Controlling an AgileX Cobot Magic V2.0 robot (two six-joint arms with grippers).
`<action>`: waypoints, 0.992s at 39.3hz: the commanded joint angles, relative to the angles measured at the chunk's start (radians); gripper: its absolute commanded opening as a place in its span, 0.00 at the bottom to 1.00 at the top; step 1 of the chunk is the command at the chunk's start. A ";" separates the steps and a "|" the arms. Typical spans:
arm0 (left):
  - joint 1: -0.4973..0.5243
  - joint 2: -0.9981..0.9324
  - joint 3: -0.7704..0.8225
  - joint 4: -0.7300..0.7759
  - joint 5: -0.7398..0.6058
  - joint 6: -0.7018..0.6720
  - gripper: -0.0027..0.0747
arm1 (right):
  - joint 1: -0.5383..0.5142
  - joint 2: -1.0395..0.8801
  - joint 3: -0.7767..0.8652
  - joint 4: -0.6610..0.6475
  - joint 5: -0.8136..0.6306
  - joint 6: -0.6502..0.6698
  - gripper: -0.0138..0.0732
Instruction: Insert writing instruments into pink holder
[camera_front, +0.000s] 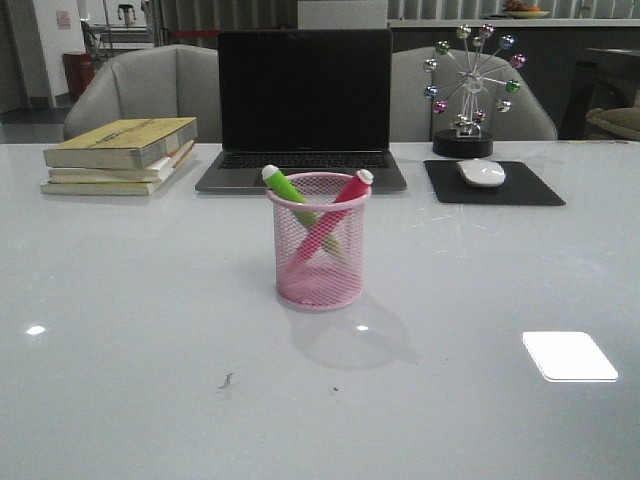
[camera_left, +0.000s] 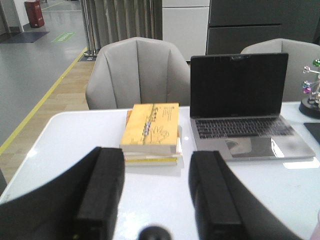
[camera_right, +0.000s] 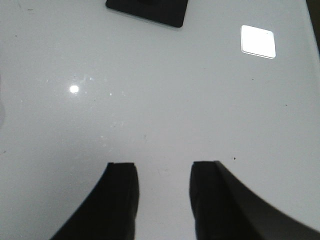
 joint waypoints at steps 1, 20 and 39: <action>0.003 -0.061 0.025 -0.012 -0.069 -0.001 0.52 | 0.007 0.000 -0.027 -0.010 -0.067 -0.001 0.60; 0.003 -0.129 0.141 -0.040 0.009 -0.001 0.52 | 0.007 0.000 -0.027 -0.010 -0.034 -0.001 0.60; 0.003 -0.129 0.141 -0.040 -0.073 -0.001 0.52 | 0.007 0.000 -0.027 0.034 -0.039 -0.001 0.21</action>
